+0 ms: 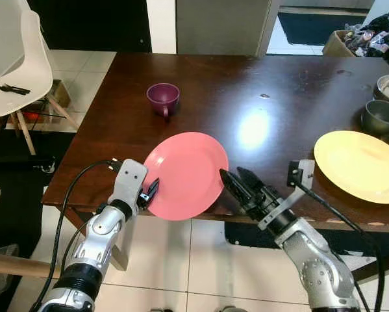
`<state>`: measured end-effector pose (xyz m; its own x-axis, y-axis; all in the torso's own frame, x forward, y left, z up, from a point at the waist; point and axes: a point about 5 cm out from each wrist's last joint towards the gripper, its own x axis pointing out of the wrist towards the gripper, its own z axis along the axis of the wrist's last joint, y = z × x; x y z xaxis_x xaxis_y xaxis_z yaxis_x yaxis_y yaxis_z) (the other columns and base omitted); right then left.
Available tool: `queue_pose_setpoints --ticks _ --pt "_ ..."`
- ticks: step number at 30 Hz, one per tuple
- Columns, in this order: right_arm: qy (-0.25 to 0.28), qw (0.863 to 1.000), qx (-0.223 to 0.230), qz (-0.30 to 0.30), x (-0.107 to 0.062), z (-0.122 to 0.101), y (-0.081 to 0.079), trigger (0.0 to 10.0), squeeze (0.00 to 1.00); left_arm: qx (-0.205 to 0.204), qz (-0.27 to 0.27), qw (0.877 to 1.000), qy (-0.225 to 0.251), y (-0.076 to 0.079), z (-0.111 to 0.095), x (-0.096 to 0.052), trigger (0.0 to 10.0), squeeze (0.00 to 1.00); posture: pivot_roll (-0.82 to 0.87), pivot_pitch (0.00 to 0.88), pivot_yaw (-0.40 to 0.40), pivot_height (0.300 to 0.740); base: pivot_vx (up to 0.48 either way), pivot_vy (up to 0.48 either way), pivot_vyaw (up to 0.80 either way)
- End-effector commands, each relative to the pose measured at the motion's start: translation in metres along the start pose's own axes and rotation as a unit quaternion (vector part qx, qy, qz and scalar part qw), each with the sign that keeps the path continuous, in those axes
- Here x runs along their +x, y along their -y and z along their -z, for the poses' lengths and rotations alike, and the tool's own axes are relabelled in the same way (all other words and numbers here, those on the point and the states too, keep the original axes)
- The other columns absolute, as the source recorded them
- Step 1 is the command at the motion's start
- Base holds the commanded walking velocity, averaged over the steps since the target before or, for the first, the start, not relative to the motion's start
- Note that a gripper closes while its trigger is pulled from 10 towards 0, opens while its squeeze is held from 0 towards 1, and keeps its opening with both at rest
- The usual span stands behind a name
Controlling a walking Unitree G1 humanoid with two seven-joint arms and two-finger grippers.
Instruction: Setting the table
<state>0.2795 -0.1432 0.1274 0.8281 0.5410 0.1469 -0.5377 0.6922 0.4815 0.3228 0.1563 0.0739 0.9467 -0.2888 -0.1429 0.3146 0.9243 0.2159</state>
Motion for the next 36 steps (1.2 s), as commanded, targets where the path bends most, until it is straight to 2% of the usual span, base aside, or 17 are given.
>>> queue_pose_setpoints --ticks 1,8,13,17,18,19,20,21,22,23,36 --pt "-0.021 0.999 0.011 0.027 -0.004 0.010 0.009 10.0 0.00 -0.005 0.005 0.996 -0.091 0.003 0.040 -0.017 10.0 0.00 -0.11 0.061 0.071 0.740 0.000 0.000 0.00" --pt "-0.026 0.996 0.084 -0.008 0.010 0.020 0.007 10.0 0.00 -0.004 0.005 0.996 -0.091 0.002 0.040 -0.018 10.0 0.00 -0.11 0.060 0.074 0.740 0.000 0.000 0.00" --pt "-0.046 0.988 0.137 -0.048 0.031 0.030 0.002 10.0 0.00 -0.004 0.001 0.996 -0.089 0.001 0.039 -0.017 10.0 0.00 -0.09 0.054 0.063 0.740 0.000 0.000 0.00" --pt "-0.065 0.983 0.157 -0.071 0.038 0.035 -0.002 10.0 0.00 -0.005 -0.002 0.996 -0.089 0.000 0.040 -0.018 10.0 0.00 -0.09 0.054 0.063 0.740 0.000 0.000 0.00" --pt "-0.077 0.981 0.163 -0.073 0.039 0.038 -0.003 9.6 0.00 -0.005 -0.002 0.996 -0.089 0.000 0.040 -0.018 10.0 0.00 -0.09 0.054 0.063 0.740 0.000 0.000 0.00" --pt "-0.096 0.979 0.165 -0.072 0.041 0.044 -0.003 7.6 0.00 -0.005 -0.003 0.996 -0.089 0.000 0.040 -0.019 10.0 0.00 -0.09 0.054 0.063 0.740 0.000 0.000 0.00" --pt "-0.096 0.979 0.165 -0.072 0.041 0.044 -0.003 7.6 0.00 -0.005 -0.003 0.996 -0.089 0.000 0.040 -0.019 10.0 0.00 -0.09 0.054 0.063 0.740 0.000 0.000 0.00" --pt "-0.107 0.978 0.162 -0.070 0.042 0.048 -0.003 3.9 0.00 -0.005 -0.003 0.996 -0.088 0.000 0.040 -0.019 10.0 0.00 -0.09 0.054 0.063 0.740 0.000 0.000 0.00" --pt "-0.115 0.978 0.161 -0.072 0.042 0.050 -0.003 3.9 0.00 -0.005 -0.004 0.996 -0.088 0.000 0.040 -0.019 10.0 0.00 -0.09 0.054 0.063 0.740 0.000 0.000 0.00" --pt "-0.119 0.977 0.161 -0.074 0.042 0.052 -0.003 0.0 0.00 -0.005 -0.004 0.996 -0.088 0.000 0.040 -0.019 10.0 0.00 -0.08 0.050 0.055 0.740 0.000 0.000 0.00" --pt "-0.105 0.975 0.170 -0.096 0.042 0.048 -0.002 0.0 0.00 -0.004 -0.002 0.996 -0.088 0.001 0.040 -0.018 10.0 0.00 -0.09 0.049 0.059 0.740 0.000 0.000 0.00"
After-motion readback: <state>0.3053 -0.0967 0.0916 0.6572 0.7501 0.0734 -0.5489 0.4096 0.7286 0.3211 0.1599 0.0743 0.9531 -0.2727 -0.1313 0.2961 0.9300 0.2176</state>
